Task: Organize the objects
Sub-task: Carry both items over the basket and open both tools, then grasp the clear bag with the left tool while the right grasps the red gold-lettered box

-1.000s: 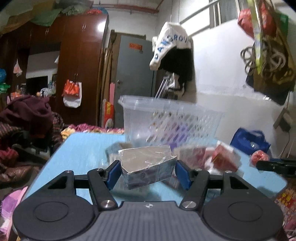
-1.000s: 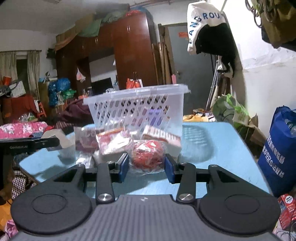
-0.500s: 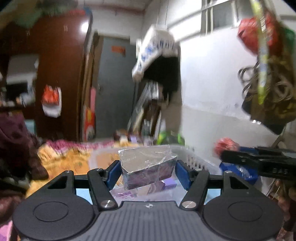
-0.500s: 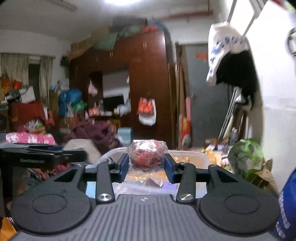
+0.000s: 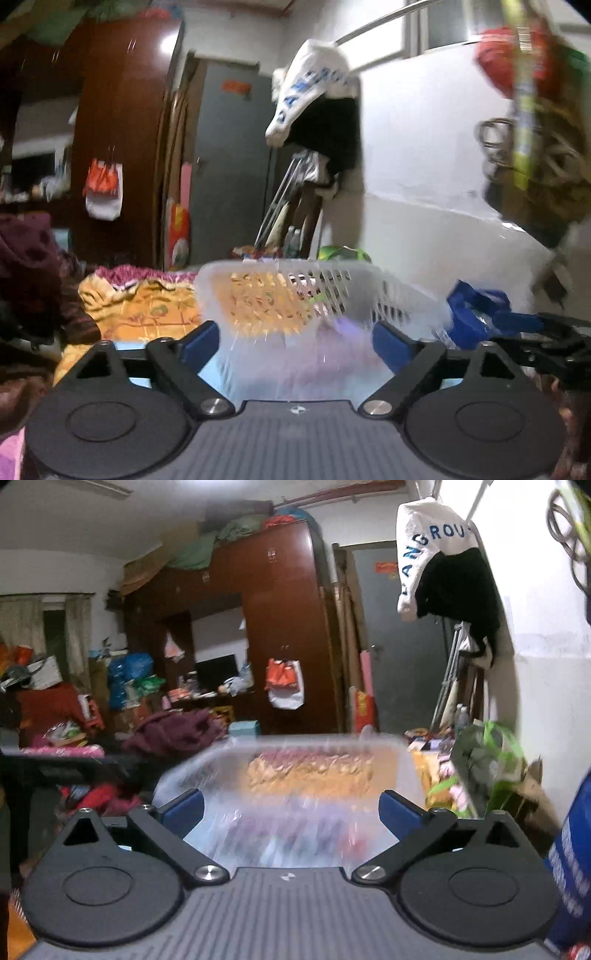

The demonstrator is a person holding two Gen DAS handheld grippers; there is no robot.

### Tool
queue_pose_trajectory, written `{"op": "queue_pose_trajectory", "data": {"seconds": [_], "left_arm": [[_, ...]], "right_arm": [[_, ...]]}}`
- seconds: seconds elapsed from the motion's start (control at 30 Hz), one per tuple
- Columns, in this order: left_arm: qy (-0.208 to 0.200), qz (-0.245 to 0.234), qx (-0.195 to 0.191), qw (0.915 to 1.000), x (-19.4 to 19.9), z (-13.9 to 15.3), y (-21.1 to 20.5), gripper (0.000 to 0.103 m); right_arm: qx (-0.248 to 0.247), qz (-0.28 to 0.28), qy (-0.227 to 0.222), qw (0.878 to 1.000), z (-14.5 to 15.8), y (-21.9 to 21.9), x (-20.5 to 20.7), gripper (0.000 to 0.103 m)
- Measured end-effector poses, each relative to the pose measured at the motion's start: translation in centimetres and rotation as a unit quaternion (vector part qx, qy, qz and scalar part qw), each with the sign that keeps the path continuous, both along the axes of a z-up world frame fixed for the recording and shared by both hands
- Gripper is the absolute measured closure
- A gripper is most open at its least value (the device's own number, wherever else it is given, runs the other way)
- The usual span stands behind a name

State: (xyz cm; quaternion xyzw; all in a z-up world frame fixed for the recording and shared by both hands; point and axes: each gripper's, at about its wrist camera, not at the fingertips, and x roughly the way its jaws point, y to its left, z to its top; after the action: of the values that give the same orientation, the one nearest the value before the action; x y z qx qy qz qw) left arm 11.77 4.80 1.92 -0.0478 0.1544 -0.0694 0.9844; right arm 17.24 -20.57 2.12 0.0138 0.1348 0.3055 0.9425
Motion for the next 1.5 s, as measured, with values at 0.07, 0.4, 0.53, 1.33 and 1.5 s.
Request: {"op": "queue_pose_trajectory", "data": {"seconds": [0.07, 0.4, 0.53, 1.33, 1.5], "left_arm": [[0.003, 0.010, 0.019, 0.9998, -3.6, -2.6, 0.3, 0.007], [0.053, 0.006, 0.037, 0.9979, -7.8, -8.5, 1.8, 0.007], [0.065, -0.006, 0.066, 0.9957, -7.2, -9.2, 0.9, 0.007], [0.050, 0.012, 0.045, 0.9977, -6.4, -10.6, 1.4, 0.020], [0.038, 0.019, 0.033, 0.9985, -6.5, -10.5, 1.6, 0.022]], "right_arm": [[-0.010, 0.007, -0.003, 1.000, -2.4, -0.3, -2.2, 0.000], [-0.038, 0.032, 0.023, 0.998, -6.1, 2.2, -2.5, 0.001], [-0.032, 0.034, 0.032, 0.998, -6.3, 2.2, -1.5, 0.003], [-0.010, 0.051, 0.022, 0.998, -7.0, 1.2, -4.4, 0.029], [-0.003, 0.049, 0.012, 0.999, -6.6, 1.0, -4.8, 0.029]]}}
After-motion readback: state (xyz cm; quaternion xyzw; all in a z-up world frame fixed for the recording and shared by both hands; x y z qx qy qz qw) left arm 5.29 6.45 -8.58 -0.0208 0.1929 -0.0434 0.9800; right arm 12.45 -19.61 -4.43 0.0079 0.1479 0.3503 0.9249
